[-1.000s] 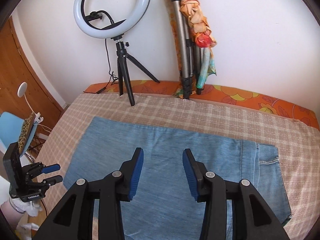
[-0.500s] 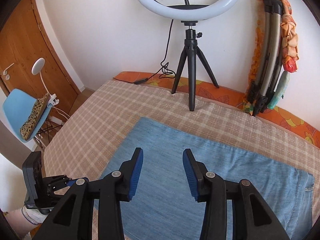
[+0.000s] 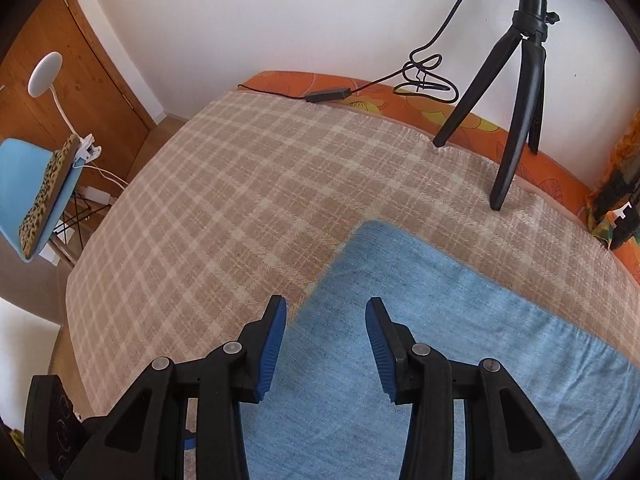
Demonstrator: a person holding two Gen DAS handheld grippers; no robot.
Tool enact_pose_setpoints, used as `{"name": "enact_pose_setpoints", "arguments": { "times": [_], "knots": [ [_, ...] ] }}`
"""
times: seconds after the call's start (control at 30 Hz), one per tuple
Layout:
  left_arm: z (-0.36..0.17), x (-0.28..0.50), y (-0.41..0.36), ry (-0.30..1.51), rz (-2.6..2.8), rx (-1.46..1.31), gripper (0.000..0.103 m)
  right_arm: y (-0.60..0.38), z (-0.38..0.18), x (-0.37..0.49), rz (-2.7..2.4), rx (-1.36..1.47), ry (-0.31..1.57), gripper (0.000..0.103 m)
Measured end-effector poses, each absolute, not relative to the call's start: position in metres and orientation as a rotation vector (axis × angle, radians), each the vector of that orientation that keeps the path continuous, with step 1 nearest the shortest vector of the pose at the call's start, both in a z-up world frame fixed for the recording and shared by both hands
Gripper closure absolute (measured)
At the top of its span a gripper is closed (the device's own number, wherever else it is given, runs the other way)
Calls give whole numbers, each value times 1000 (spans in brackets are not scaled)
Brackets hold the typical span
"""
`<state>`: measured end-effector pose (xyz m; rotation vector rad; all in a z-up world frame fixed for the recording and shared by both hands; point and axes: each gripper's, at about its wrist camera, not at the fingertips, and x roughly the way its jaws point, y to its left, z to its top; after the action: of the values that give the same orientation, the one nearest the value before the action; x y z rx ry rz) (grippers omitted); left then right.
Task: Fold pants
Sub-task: 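Grasp the folded edge with the right tool while the left tool grasps beside it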
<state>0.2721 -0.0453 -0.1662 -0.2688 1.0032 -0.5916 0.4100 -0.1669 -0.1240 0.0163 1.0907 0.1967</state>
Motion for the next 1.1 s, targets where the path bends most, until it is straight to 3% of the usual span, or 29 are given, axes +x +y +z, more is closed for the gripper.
{"name": "enact_pose_setpoints", "arguments": {
  "times": [0.3, 0.33, 0.4, 0.57, 0.63, 0.7, 0.8, 0.87, 0.97, 1.1],
  "knots": [
    [-168, 274, -41, 1006, -639, -322, 63, -137, -151, 452, 65, -103, 1204, 60],
    [-167, 274, -40, 1002, -646, -326, 63, -135, -154, 456, 59, -111, 1226, 59],
    [-165, 274, -39, 995, -661, -336, 64, -132, -160, 463, 59, -109, 1262, 47],
    [-158, 273, -37, 981, -679, -329, 64, -129, -170, 473, 30, -82, 1282, 47],
    [-157, 274, -40, 978, -682, -313, 64, -126, -171, 473, 17, -107, 1279, 51],
    [-155, 274, -42, 976, -684, -304, 64, -122, -172, 473, -4, -146, 1274, 66],
    [-153, 274, -45, 975, -677, -281, 64, -125, -172, 472, -9, -184, 1270, 80],
    [-152, 275, -47, 978, -656, -266, 64, -130, -170, 472, 5, -170, 1266, 83],
    [-159, 280, -46, 1016, -612, -270, 54, -136, -169, 468, 25, -150, 1255, 88],
    [-166, 285, -45, 1044, -602, -306, 55, -145, -161, 462, 45, -94, 1226, 97]
  ]
}}
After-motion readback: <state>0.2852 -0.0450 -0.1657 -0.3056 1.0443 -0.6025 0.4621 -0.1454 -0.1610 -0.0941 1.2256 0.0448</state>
